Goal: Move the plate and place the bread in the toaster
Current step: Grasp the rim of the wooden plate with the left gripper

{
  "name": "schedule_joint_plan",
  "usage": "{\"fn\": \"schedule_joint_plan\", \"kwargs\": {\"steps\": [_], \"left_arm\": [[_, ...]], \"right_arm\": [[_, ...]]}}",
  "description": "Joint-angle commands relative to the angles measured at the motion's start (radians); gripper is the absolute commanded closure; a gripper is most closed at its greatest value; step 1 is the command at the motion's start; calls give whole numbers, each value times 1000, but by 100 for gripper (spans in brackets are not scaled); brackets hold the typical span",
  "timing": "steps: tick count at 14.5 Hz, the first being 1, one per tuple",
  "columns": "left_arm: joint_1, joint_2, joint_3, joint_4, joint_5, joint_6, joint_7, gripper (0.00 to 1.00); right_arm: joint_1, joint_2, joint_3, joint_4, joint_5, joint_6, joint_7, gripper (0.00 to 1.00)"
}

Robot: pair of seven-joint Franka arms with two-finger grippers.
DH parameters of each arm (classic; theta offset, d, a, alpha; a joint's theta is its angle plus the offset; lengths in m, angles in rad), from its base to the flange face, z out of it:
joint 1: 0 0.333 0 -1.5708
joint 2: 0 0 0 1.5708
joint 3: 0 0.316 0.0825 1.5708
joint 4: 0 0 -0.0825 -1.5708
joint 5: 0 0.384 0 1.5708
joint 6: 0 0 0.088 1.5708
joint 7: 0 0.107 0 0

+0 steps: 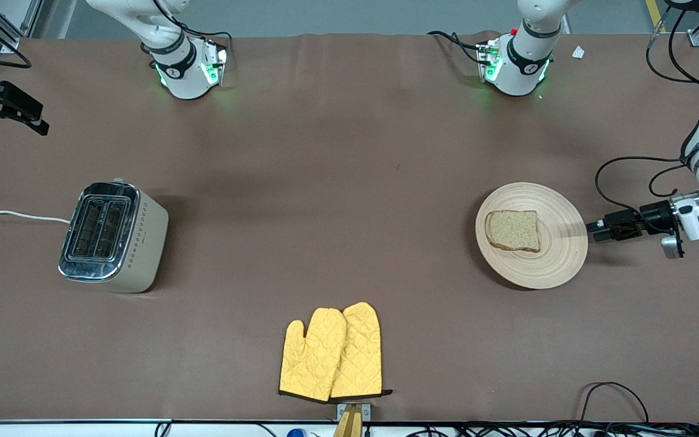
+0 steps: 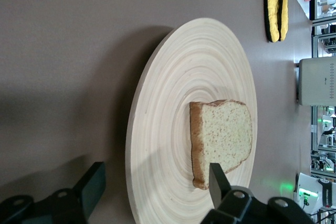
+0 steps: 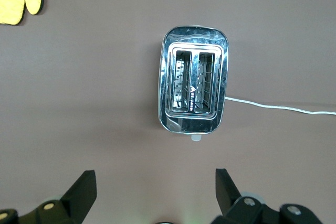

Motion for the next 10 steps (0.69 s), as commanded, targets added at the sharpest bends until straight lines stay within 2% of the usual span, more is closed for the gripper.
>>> {"fn": "schedule_joint_plan", "kwargs": {"steps": [1, 4, 7, 10], "left_arm": [[35, 48, -15, 27, -17, -26, 35, 14], [38, 70, -16, 38, -20, -43, 41, 20], [49, 120, -13, 95, -45, -155, 39, 33], [47, 122, -13, 101, -42, -166, 39, 48]], "right_arm": [[5, -10, 0, -14, -6, 6, 17, 0], [6, -10, 0, -14, -6, 6, 17, 0], [8, -10, 0, -14, -6, 6, 17, 0], [8, -10, 0, -14, -6, 6, 17, 0]]}}
